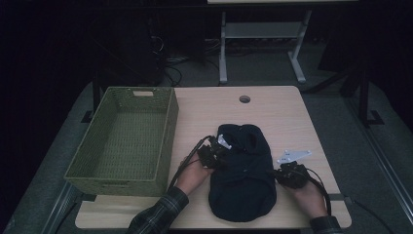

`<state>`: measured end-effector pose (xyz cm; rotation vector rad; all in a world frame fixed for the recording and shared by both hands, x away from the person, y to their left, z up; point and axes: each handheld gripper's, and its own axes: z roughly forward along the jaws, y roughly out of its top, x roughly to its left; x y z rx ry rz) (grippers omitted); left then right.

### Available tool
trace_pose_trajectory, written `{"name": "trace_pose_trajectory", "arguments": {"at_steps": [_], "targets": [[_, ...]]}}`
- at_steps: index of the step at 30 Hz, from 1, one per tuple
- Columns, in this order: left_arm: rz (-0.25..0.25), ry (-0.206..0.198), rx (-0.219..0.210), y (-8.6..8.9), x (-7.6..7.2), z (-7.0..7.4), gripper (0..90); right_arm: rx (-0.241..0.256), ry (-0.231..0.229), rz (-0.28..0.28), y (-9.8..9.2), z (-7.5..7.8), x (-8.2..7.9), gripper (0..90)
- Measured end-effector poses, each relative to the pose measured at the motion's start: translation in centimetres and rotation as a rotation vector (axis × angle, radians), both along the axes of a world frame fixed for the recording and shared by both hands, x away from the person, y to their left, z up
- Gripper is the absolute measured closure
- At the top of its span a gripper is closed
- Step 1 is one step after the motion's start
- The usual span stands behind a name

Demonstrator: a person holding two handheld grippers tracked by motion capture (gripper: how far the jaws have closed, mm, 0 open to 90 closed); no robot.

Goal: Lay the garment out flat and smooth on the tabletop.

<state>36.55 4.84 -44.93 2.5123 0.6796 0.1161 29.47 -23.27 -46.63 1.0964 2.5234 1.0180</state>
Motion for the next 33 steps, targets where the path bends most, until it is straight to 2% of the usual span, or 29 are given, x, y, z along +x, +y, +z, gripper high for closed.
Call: {"name": "trace_pose_trajectory", "arguments": {"at_steps": [2, 5, 14, 21, 27, 33], "targets": [[0.013, -0.002, 0.001, 0.4, 0.2, 0.0, 90.0, -0.005, 0.008, -0.003, -0.1, 0.1, 0.1, 90.0], [0.021, 0.022, -0.017, 1.0, 0.3, -0.1, 90.0, -0.019, 0.001, -0.013, -0.3, 0.1, 0.3, 90.0], [0.029, 0.063, -0.059, 2.1, -0.9, -0.2, 90.0, -0.022, -0.012, -0.004, -0.3, 0.0, 0.7, 90.0], [0.023, 0.062, -0.067, 2.7, -1.9, -0.2, 90.0, -0.034, 0.005, 0.042, 0.4, 0.2, -0.4, 90.0], [0.017, 0.063, -0.074, 2.7, -2.5, -0.3, 90.0, -0.042, 0.011, 0.057, 0.7, 0.3, -0.9, 90.0], [-0.004, 0.065, -0.073, 2.4, -3.0, -0.3, 90.0, -0.016, 0.016, 0.075, 0.2, 0.2, -2.2, 90.0]]}}
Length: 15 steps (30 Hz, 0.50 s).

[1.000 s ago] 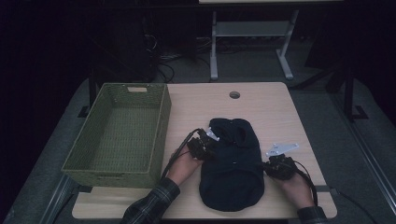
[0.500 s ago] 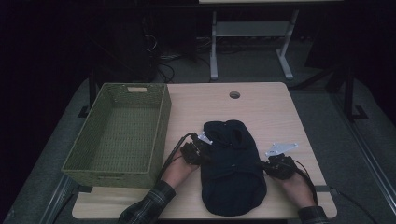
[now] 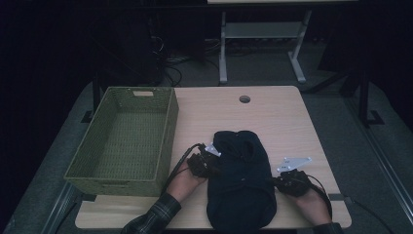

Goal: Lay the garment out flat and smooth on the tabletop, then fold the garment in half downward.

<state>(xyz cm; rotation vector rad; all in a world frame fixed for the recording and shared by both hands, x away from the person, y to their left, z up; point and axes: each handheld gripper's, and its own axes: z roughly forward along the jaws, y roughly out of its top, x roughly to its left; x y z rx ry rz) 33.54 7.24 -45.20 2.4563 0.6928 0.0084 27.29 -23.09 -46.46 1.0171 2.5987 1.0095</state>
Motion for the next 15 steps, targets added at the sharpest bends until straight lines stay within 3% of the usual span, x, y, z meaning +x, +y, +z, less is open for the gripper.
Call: {"name": "trace_pose_trajectory", "arguments": {"at_steps": [3, 8, 15], "targets": [[-0.015, -0.007, 0.01, -0.2, -0.1, 0.0, 90.0, 0.002, 0.002, 0.003, -0.1, 0.0, -0.4, 90.0], [-0.007, 0.011, -0.016, 0.0, 0.1, 0.1, 89.6, 0.008, 0.006, 0.009, -0.2, 0.1, -0.3, 86.5], [-0.012, -0.012, -0.03, 0.0, 0.5, 1.3, 73.7, 0.061, -0.045, -0.009, -0.9, 1.4, 0.7, 75.4]]}}
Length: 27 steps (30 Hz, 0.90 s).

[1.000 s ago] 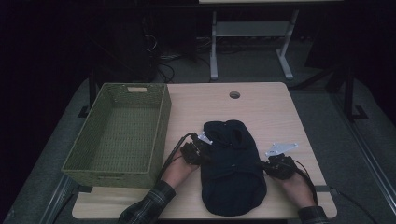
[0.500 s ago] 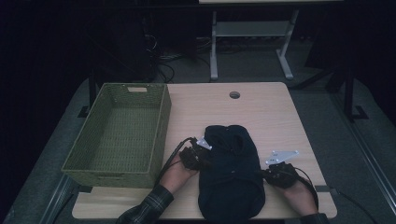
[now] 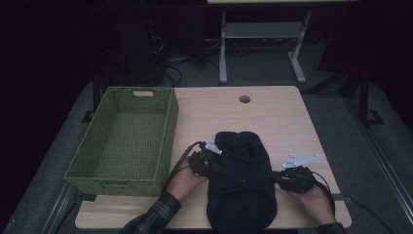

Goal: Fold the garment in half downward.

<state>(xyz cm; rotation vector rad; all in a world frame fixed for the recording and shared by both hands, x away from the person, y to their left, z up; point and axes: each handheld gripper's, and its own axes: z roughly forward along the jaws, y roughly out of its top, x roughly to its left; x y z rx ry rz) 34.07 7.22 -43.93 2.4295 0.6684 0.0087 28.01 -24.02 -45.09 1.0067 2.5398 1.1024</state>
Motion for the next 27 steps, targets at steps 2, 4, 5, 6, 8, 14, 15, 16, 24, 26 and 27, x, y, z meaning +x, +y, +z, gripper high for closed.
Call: {"name": "trace_pose_trajectory", "arguments": {"at_steps": [2, 4, 5, 6, 8, 14, 15, 16, 24, 26, 27], "targets": [[0.005, -0.012, -0.008, 0.0, 0.2, 0.5, 69.6, 0.003, 0.0, -0.002, -0.1, 0.3, 0.5, 73.0], [0.013, -0.024, 0.0, 0.1, 0.5, 1.0, 65.8, 0.005, -0.004, -0.005, -0.2, 0.7, 1.0, 71.0], [0.018, -0.033, -0.003, 0.1, 0.7, 1.2, 63.9, 0.007, -0.007, -0.007, -0.2, 0.9, 1.2, 69.8], [0.02, -0.045, -0.005, 0.1, 0.8, 1.5, 62.5, 0.007, -0.012, -0.002, -0.2, 1.0, 1.4, 69.0], [0.021, -0.059, -0.004, 0.2, 1.3, 2.1, 60.5, -0.003, -0.013, -0.004, -0.2, 1.3, 2.0, 67.2], [0.04, -0.101, -0.012, 0.6, 2.8, 3.7, 56.5, 0.023, -0.017, -0.022, -0.7, 2.1, 4.1, 65.1], [0.051, -0.105, -0.019, 0.6, 3.1, 3.9, 56.2, 0.026, -0.006, -0.026, -0.7, 2.3, 4.7, 64.7], [0.051, -0.11, -0.023, 0.7, 3.5, 4.1, 56.3, 0.022, -0.008, -0.031, -0.7, 2.4, 5.1, 64.2], [0.096, -0.128, -0.046, 0.7, 5.9, 4.7, 56.6, 0.044, -0.009, -0.062, -0.9, 3.5, 8.1, 62.0], [0.108, -0.133, -0.052, 0.7, 6.4, 4.7, 56.5, 0.042, 0.0, -0.061, -0.9, 3.8, 8.9, 61.2], [0.11, -0.139, -0.051, 0.7, 6.8, 4.7, 56.5, 0.039, -0.007, -0.063, -0.8, 3.9, 9.2, 61.2]]}}
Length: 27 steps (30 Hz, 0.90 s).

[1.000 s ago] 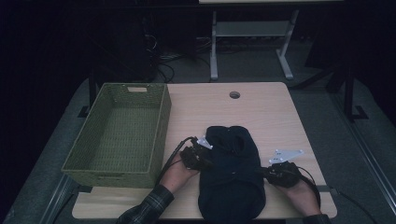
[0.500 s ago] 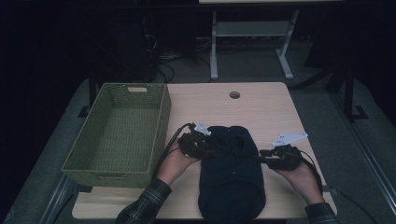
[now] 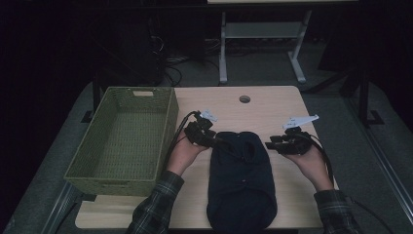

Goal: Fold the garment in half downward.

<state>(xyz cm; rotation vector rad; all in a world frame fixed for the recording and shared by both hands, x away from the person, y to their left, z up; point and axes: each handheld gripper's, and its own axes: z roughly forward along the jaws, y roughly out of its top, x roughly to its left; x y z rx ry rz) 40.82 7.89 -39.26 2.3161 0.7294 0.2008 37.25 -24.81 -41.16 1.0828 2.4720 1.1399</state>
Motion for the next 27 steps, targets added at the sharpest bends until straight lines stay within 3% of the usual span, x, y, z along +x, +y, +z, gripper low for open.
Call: {"name": "trace_pose_trajectory", "arguments": {"at_steps": [5, 11, 14, 17, 22, 27], "targets": [[0.023, -0.001, 0.005, -0.1, 1.8, -0.4, 57.0, 0.013, -0.002, 0.002, 0.5, 0.3, 1.7, 60.4], [0.051, -0.002, 0.025, -0.3, 3.7, -1.4, 56.4, -0.017, 0.024, 0.006, 1.7, -0.3, 3.9, 59.3], [0.063, 0.015, 0.03, -0.5, 4.5, -2.3, 55.1, -0.016, 0.028, 0.004, 2.1, -0.7, 4.9, 58.6], [0.064, 0.023, 0.029, -0.7, 5.0, -3.2, 53.9, 0.004, 0.013, -0.003, 2.5, -1.0, 5.4, 58.5], [0.064, 0.063, 0.031, -1.1, 5.4, -4.7, 52.6, -0.004, 0.027, -0.007, 3.0, -1.6, 6.2, 57.6], [0.033, 0.06, 0.088, -1.5, 5.6, -5.5, 53.3, -0.011, 0.028, -0.016, 3.3, -1.8, 7.0, 57.3]]}}
